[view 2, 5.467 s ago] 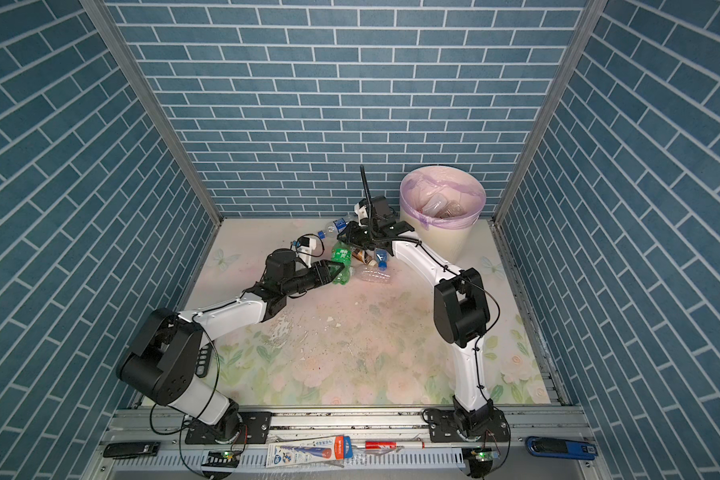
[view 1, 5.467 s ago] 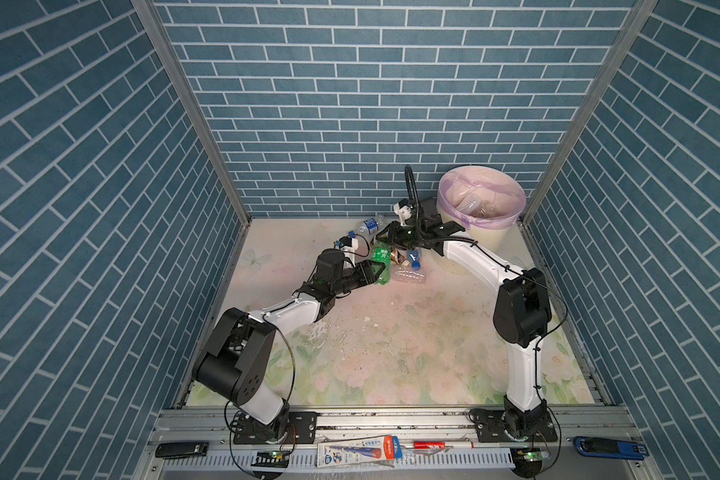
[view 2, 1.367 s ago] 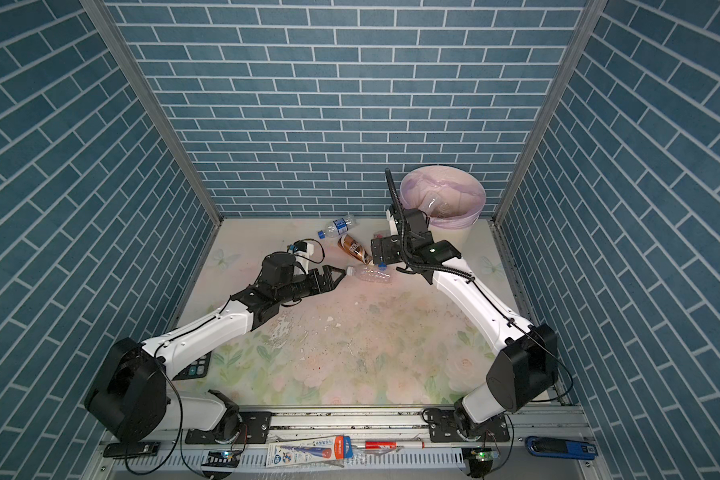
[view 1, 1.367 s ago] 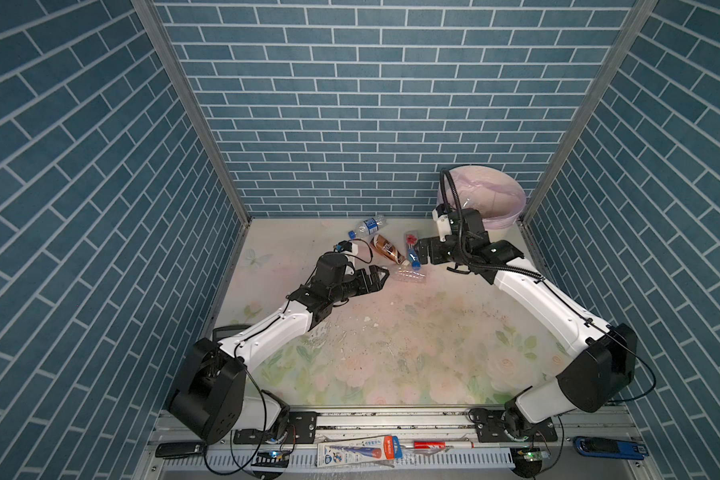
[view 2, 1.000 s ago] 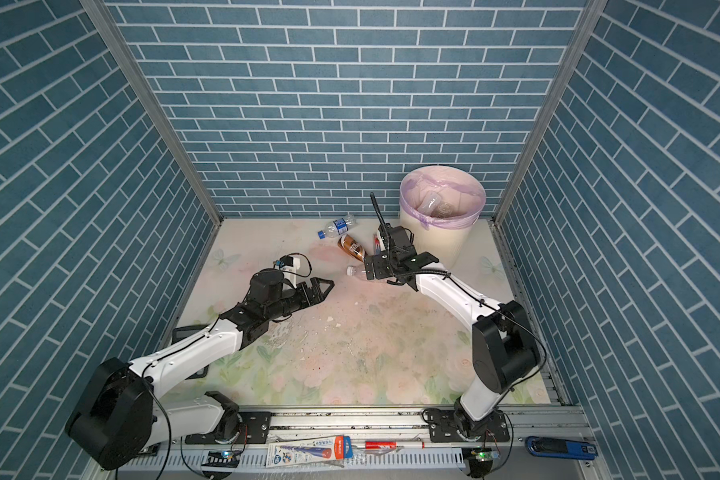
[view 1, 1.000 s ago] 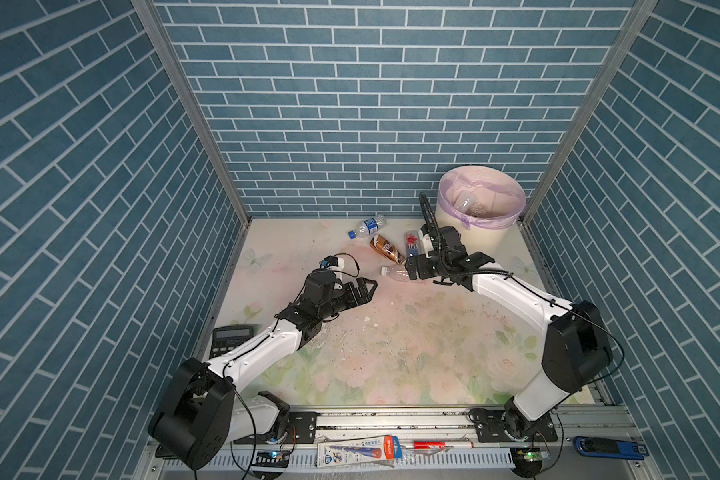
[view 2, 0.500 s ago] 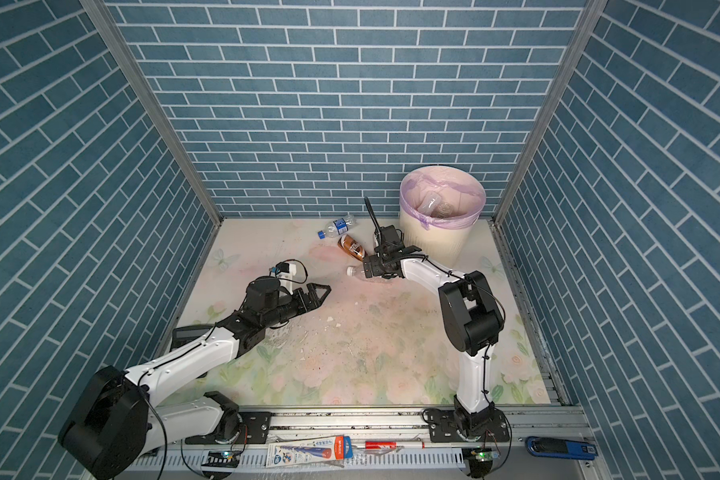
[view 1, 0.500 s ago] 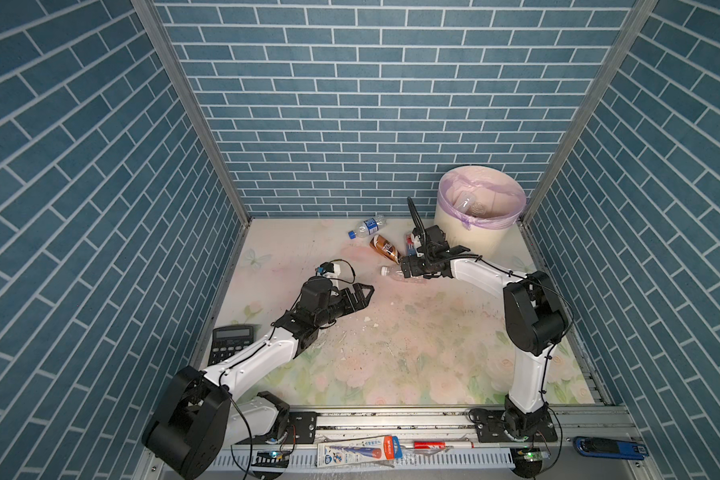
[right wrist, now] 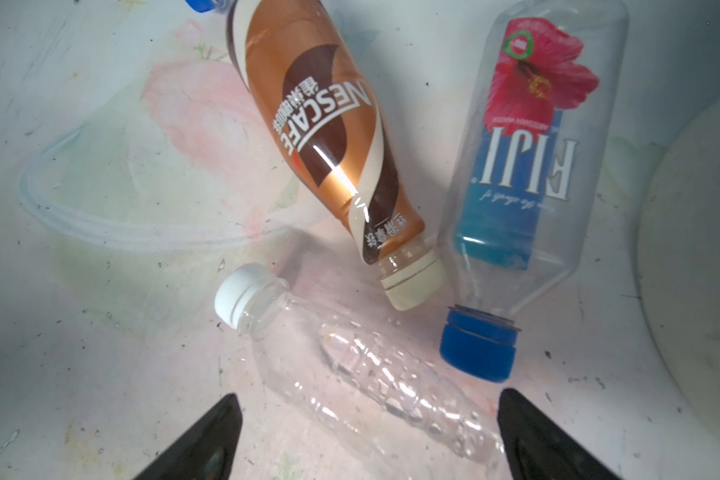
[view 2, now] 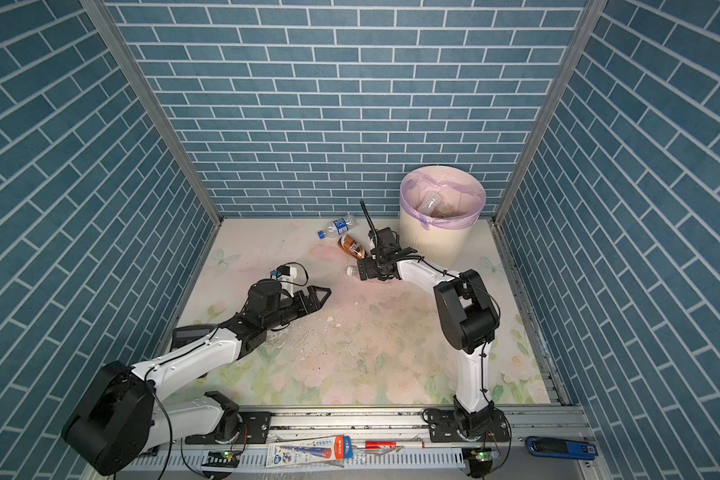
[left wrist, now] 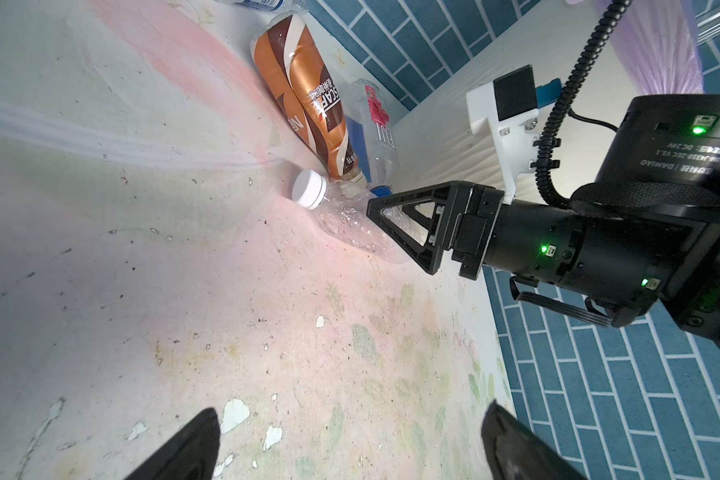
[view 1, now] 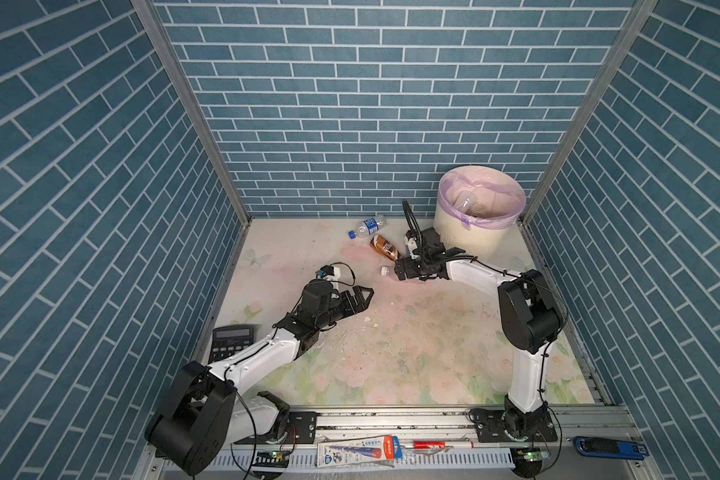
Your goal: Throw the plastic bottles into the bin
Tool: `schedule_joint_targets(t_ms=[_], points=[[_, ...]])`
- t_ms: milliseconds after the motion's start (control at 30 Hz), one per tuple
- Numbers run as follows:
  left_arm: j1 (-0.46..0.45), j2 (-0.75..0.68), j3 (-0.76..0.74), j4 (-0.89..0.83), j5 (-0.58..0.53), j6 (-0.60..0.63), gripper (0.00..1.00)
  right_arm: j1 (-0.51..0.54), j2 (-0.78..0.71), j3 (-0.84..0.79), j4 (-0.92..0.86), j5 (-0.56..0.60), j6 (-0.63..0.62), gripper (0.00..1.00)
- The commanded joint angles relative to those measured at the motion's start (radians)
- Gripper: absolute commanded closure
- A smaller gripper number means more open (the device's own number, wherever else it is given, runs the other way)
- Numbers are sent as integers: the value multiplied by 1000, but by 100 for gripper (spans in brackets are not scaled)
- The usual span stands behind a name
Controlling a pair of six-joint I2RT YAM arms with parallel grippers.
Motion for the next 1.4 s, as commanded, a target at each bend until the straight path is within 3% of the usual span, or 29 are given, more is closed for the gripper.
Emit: schedule_joint_targets(t_ms=[0, 367, 500, 600, 967, 1367], points=[[6, -1, -17, 18, 5, 4, 1, 14, -52, -42, 11, -15, 32, 4], [6, -65, -51, -15, -21, 16, 1, 62, -151, -107, 19, -80, 104, 5], [6, -77, -54, -26, -26, 19, 1, 61, -180, -124, 2, -15, 101, 4], [7, -85, -57, -32, -22, 20, 1, 58, -155, -104, -36, 28, 83, 4], [21, -157, -77, -96, -39, 38, 1, 68, -48, -67, -28, -78, 114, 4], [48, -176, -35, -181, -59, 93, 1, 130, -77, -74, -32, -84, 146, 4]])
